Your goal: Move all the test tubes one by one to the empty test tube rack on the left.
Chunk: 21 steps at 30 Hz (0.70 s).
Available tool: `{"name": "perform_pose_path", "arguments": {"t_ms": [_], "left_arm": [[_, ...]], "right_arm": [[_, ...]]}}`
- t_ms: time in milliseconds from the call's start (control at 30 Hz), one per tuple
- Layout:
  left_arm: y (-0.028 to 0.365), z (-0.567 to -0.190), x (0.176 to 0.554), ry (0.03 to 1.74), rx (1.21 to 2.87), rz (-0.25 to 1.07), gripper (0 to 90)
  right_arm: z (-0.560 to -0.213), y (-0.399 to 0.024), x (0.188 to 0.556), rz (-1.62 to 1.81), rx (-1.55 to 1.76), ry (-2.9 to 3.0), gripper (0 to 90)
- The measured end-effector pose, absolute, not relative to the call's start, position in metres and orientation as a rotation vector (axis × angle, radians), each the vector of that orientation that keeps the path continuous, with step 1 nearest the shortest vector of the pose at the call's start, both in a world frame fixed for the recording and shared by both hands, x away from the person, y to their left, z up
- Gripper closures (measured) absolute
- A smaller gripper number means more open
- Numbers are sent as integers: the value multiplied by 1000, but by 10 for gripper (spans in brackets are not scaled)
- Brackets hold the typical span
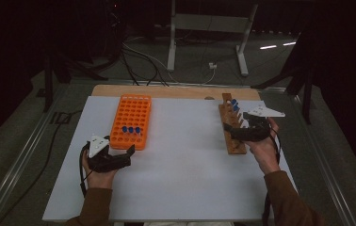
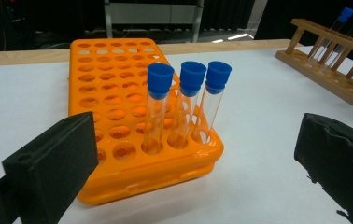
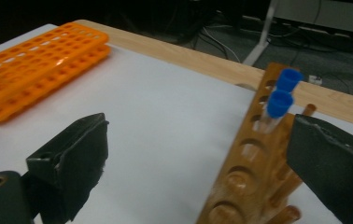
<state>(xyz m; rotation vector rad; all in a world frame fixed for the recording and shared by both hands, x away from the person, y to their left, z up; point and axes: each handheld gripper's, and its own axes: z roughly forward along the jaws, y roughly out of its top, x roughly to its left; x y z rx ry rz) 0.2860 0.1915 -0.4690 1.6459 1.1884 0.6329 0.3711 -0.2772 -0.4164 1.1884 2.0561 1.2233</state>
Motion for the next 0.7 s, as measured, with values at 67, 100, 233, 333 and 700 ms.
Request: {"name": "perform_pose_path", "arguments": {"t_ms": [67,100,233,333,700], "left_arm": [[192,-469,286,1185,1646,636,6],[192,-469,285,1187,1646,635,6],[193,-469,285,1199,1638,645,6],[194,-470,285,1206,1631,646,6],[198,-470,285,1219,1621,648,6]], "right_arm": [[-416,-280,378,1211,1206,2045,71],[-416,-282,381,1216,1213,2029,96],[-415,-286,395,1208,1245,2003,147],[-416,-286,406,1175,1267,1992,171],[-440,-291,434,1062,1328,2000,572]]}}
